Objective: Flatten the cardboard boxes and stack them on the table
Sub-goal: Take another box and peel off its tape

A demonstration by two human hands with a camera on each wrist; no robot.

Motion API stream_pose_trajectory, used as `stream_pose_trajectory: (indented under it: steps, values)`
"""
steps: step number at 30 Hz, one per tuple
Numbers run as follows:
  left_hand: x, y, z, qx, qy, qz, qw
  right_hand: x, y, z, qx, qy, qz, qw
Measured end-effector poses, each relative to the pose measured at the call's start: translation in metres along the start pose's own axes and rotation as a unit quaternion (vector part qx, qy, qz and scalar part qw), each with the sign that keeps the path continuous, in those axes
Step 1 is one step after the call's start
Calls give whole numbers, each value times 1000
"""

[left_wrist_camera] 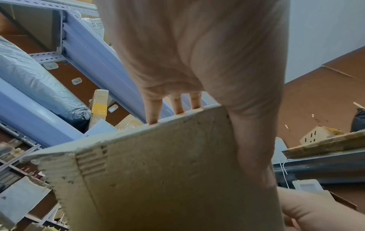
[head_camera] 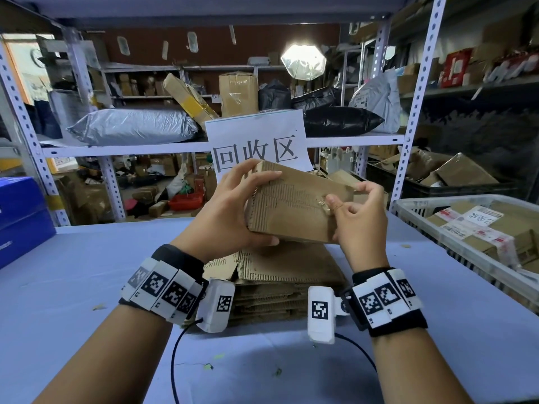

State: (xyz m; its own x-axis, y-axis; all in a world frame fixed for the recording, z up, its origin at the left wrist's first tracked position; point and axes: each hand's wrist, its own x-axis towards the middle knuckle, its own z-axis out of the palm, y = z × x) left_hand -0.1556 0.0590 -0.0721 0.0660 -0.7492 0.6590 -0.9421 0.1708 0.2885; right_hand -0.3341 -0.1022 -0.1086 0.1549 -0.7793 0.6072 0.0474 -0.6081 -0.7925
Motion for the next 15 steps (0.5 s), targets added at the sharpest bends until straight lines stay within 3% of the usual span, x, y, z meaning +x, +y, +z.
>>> stream_pose_trajectory:
  steps: [6,12,15]
  values:
    - [0,-2,3,-11,12,-6,1000,-2,-5,-4,-108,5,-69,992]
    - [0,2,4,1,12,1,1000,-2,-9,-3,-233,9,-56,971]
    - [-1,2,4,2,7,0,1000,0,-8,-5,-209,-15,-51,976]
